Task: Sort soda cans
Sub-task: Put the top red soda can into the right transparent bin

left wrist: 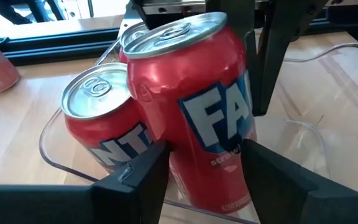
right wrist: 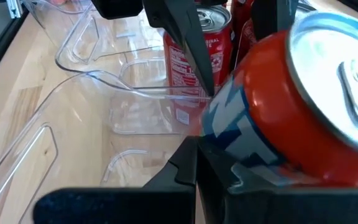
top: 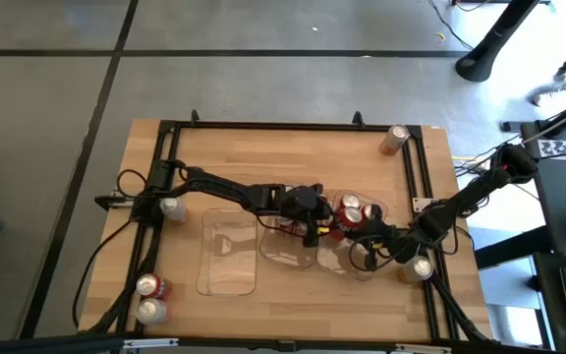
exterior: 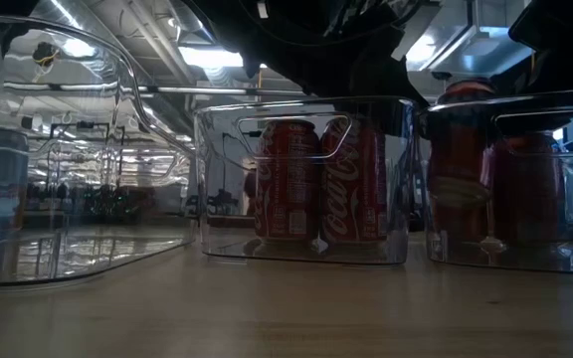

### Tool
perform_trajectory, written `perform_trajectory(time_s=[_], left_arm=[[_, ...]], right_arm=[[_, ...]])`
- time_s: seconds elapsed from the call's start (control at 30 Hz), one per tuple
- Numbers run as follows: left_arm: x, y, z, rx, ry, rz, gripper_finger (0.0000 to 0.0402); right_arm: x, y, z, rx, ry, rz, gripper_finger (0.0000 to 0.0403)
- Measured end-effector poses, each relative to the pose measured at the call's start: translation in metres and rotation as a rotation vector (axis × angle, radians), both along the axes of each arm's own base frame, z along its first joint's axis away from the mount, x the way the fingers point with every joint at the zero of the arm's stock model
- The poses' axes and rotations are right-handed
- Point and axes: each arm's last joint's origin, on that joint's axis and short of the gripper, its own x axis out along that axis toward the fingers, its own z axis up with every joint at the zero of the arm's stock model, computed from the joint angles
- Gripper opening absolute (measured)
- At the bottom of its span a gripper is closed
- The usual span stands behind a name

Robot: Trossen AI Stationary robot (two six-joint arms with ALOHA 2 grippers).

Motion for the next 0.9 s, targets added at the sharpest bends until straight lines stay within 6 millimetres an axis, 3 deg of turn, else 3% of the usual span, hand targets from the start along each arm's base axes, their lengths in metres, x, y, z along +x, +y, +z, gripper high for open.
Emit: perform_trajectory(time_s=[0.9], left_arm=[[0.0, -0.006, -0.013, 0.02, 0.043, -0.027, 0.0186]], right_arm=[[-0.004, -0.003, -0.005, -0.049, 0.073, 0.017, 0.0005]])
